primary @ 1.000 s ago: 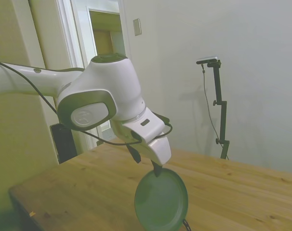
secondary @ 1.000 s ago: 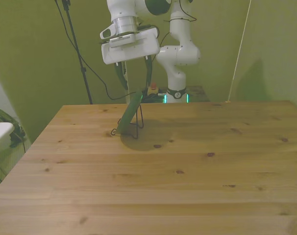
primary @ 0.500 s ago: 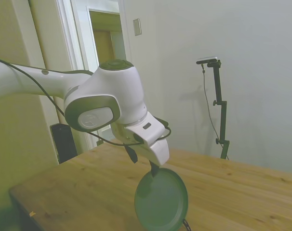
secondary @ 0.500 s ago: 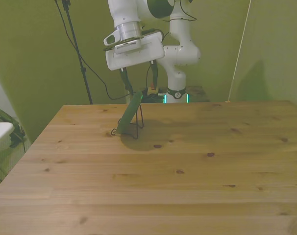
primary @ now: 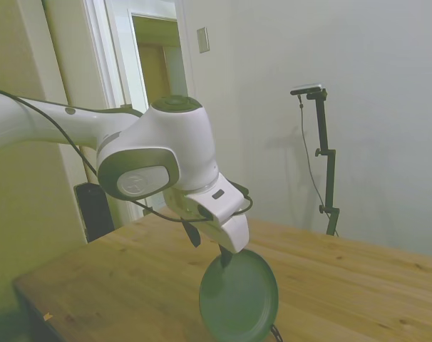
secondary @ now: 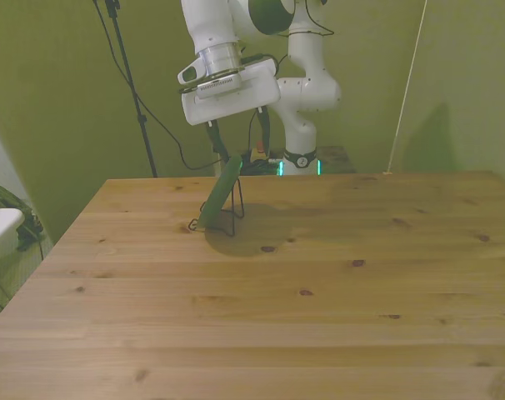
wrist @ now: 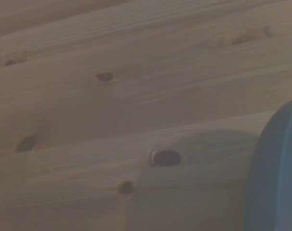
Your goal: Unload the plate
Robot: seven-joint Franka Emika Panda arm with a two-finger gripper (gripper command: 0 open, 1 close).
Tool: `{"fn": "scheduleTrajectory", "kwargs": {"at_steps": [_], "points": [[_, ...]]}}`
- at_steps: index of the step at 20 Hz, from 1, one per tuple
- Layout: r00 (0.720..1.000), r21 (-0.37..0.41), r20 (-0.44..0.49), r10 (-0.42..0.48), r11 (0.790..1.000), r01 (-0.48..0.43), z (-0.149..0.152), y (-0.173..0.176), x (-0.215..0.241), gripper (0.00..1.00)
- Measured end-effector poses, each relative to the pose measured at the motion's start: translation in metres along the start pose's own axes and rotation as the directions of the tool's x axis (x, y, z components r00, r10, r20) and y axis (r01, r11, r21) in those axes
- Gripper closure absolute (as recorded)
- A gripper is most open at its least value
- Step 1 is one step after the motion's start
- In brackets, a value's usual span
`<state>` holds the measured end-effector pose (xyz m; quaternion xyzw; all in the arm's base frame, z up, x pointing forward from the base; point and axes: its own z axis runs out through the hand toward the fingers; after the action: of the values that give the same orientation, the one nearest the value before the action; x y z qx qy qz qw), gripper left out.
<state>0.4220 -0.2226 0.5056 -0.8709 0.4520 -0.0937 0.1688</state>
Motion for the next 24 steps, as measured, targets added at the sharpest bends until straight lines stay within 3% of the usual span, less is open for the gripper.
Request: {"fn": "scheduleTrajectory", "kwargs": {"at_steps": [24], "points": [[1.000,0.006,0.025,0.013,1.000,-0.013,0.009,0.012,0.011,1.00]]}}
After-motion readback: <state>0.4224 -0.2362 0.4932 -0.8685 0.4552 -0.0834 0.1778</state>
